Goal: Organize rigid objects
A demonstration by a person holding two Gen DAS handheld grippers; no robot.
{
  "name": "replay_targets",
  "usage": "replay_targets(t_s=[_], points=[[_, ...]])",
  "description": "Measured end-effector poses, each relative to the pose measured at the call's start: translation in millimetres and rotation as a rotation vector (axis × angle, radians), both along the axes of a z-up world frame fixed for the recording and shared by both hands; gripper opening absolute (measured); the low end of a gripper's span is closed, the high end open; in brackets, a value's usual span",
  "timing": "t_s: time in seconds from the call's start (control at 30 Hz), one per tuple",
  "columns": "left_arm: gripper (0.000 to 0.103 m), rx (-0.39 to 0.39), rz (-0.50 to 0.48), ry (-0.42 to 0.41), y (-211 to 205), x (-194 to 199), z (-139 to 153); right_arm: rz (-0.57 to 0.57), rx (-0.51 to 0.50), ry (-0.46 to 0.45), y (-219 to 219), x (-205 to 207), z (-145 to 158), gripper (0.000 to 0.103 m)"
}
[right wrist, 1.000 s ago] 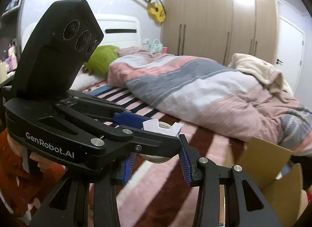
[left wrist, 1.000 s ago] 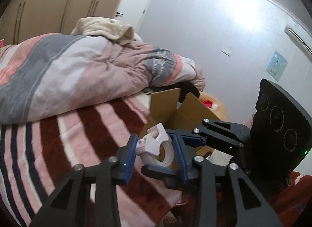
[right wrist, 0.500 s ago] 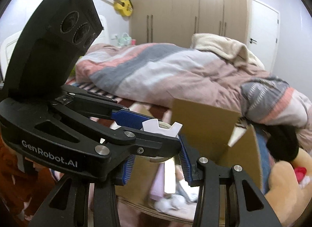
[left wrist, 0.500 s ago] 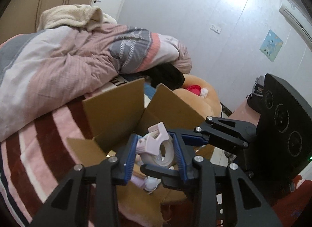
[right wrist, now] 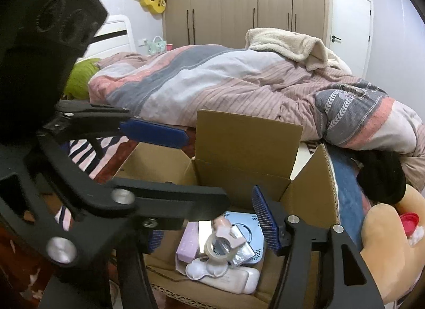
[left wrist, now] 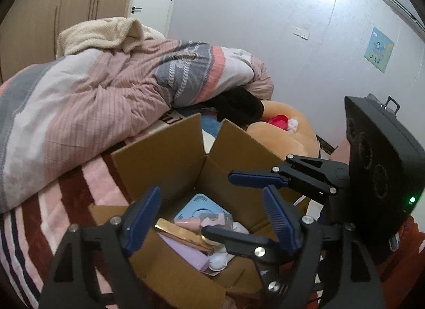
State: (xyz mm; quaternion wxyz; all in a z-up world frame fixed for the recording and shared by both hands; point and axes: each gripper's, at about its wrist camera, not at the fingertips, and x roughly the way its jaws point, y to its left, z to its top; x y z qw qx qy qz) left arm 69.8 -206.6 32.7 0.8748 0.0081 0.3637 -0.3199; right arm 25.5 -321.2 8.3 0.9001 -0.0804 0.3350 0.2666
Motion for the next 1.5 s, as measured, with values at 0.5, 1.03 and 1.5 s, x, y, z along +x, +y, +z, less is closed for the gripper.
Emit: replay_targets(t_s=[0.5, 1.03, 1.5], points=[[0.103, 0.007, 0.367, -0.214, 78.3, -70.1, 45.3, 0.124, 0.110, -0.161, 5.7, -24.7, 25.9, 0.097], [0.103, 0.059, 0.649, -0.265, 123.5, -102.1, 36.4, 0.194, 0.107, -0.209, 6.1, -32.4, 32.3, 0.103], [0.103, 0.054, 0.661, -0.256, 126.6, -104.0, 33.9, 0.200, 0.116, -0.204, 2.9, -28.3, 31.7, 0.103]])
